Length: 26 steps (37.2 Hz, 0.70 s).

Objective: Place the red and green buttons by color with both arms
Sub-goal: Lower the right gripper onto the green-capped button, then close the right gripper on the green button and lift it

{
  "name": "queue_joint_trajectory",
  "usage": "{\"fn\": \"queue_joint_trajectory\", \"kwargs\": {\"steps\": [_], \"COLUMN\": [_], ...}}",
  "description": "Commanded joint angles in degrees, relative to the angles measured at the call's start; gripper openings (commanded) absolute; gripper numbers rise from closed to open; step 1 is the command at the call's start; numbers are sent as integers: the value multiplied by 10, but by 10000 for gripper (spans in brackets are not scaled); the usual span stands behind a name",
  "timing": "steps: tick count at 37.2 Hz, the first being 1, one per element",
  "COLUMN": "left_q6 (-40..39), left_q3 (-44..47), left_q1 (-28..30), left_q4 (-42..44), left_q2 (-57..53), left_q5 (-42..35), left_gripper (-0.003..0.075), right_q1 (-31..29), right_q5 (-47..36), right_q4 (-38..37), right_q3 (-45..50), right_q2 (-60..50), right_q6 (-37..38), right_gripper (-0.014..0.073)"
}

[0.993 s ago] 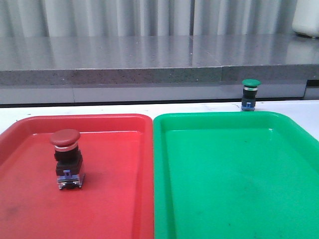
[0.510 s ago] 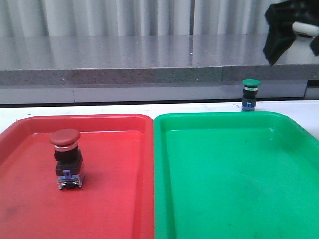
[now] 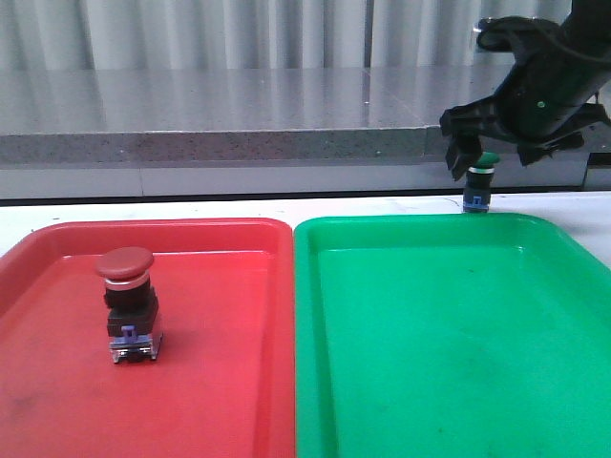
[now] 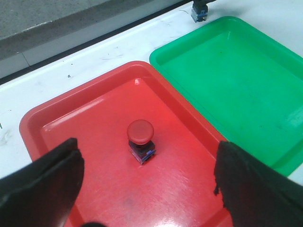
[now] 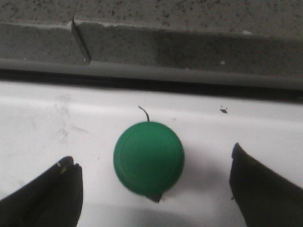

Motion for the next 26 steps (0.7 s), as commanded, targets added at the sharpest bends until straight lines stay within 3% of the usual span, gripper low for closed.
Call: {"fn": "queue_joint_trajectory", "kwargs": {"steps": [1,5,15,26], "left_q6": [-4,-4,-4,-4], "left_q3": [-16,-16,-16,-16], "left_q1": [-1,-1,-1,-1], "left_q4": [-6,-6,-6,-6], "left_q2": [1,1,1,1], "left_q5": [-40,-40,-40,-40], "left_gripper": [554,554,554,554], "right_q1": [0,0,0,0], "right_q5": [-61,-56,-65,-65], "right_q4": [-7,-7,-7,-7], "right_q3": [-35,-52,-53,-53], "right_q2": [-4,15,20,20], "right_q6": [0,0,0,0], "right_gripper": [643,621,312,283]}}
